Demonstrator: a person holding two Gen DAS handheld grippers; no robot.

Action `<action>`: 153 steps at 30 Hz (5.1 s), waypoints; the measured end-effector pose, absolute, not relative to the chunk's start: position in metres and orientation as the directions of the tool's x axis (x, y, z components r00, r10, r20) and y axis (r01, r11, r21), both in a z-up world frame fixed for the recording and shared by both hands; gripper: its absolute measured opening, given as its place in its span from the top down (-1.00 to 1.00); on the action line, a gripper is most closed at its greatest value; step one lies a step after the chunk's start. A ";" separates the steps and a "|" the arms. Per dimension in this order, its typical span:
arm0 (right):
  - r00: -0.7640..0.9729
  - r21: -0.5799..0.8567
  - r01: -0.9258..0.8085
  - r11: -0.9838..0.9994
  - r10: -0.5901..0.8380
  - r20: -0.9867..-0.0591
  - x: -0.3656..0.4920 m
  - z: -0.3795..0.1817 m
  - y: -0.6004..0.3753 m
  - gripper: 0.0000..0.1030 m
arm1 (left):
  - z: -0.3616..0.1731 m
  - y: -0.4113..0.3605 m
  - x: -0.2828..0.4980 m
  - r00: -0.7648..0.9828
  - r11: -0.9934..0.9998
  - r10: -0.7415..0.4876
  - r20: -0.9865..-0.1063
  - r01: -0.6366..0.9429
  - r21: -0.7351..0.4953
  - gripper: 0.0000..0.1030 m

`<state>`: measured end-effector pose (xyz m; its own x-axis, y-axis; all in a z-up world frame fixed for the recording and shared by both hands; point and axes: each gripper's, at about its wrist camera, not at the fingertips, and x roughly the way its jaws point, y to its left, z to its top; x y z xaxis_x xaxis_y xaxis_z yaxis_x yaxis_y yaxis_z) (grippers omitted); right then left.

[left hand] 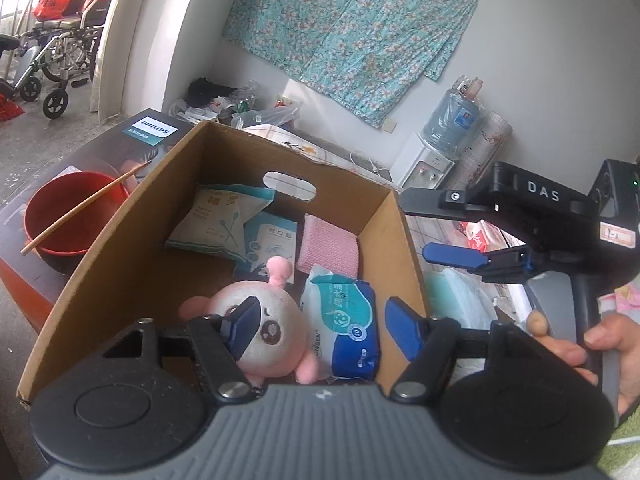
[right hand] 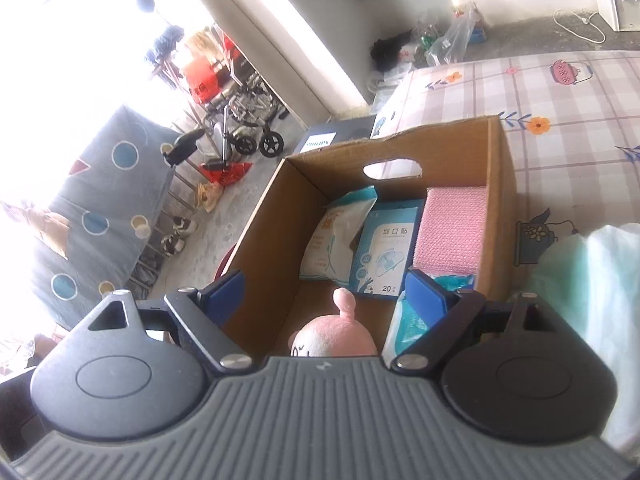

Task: Organize soft objects
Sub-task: 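Lower the plush into the box and open the right tool, then reach the right tool to the blue towel and close on it, then lift the blue towel off the bed with the right tool, then carry the hanging blue towel with the right tool to the box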

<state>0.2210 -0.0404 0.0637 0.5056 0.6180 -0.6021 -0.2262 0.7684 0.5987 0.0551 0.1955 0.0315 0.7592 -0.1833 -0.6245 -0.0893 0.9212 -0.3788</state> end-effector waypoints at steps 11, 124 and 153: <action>0.765 0.581 0.071 0.811 0.330 -0.554 0.131 0.060 -0.238 -0.70 | 0.037 0.082 0.091 0.709 0.916 -0.362 -0.605 0.150 -0.373 -0.43; 0.837 0.836 0.197 0.512 0.356 -0.415 -0.025 -0.048 -0.388 0.10 | -0.063 -0.151 0.120 0.370 0.845 -0.487 -0.791 0.428 -0.320 0.43; 0.814 0.933 0.143 0.331 0.497 -0.301 0.012 -0.031 -0.363 -0.23 | 0.017 -0.123 0.046 0.493 0.723 -0.647 -0.581 0.640 -0.262 0.62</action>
